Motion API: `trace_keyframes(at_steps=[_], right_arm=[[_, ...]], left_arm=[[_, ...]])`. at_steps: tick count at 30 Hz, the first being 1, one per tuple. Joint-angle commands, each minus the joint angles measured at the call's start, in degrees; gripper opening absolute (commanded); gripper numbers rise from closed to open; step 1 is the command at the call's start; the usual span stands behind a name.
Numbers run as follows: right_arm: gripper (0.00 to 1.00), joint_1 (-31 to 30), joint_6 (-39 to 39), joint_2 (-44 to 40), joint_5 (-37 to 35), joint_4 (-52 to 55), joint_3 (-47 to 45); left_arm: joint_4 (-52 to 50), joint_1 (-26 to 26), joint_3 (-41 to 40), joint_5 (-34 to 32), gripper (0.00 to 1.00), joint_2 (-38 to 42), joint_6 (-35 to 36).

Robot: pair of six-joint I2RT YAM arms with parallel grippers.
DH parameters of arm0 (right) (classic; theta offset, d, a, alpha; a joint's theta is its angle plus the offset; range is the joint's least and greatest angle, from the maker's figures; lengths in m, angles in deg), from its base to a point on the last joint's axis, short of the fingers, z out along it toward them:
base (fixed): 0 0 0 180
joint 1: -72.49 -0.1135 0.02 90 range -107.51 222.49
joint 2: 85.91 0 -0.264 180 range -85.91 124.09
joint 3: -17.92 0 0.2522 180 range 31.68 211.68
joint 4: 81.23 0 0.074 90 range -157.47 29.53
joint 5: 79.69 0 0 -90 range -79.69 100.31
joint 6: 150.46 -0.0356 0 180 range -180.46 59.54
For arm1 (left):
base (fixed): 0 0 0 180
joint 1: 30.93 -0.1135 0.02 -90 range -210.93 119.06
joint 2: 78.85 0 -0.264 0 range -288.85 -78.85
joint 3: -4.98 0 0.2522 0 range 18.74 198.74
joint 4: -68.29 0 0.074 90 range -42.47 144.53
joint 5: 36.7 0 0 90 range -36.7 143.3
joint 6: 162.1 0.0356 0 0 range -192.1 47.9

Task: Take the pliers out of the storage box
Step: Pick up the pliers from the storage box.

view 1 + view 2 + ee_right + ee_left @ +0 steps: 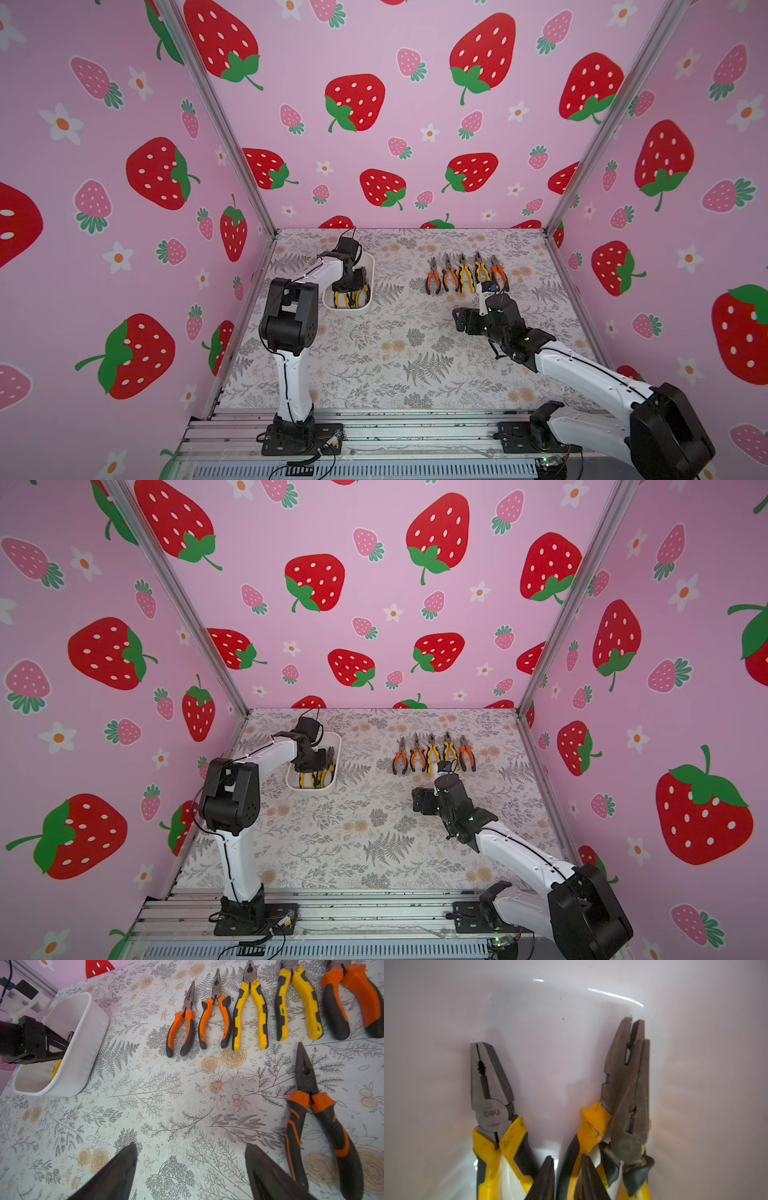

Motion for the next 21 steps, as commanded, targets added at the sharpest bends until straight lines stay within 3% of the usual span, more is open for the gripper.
trace_keyframes(at_steps=[1,11,15,18,21], right_arm=[[0.87,0.9,-1.2,-0.8,1.3,-1.1,-0.6],[0.88,2.7,-2.2,-1.7,3.2,-2.1,-2.0],[0.88,3.0,-2.5,-1.4,3.6,-2.2,-2.0],[0.88,3.2,-2.6,-1.8,3.7,-2.3,-2.3],[0.88,3.4,-2.9,-2.1,3.7,-2.4,-2.5]], left_arm=[[-5.5,0.2,1.3,-1.5,0.27,-1.4,3.5],[-6.0,1.1,-1.5,1.0,0.42,-0.1,5.2],[-6.2,1.2,-1.4,1.0,0.43,-1.3,5.2],[-7.8,1.2,0.6,0.2,0.4,-3.3,4.8],[-8.2,1.2,1.6,-0.3,0.25,-4.0,4.5]])
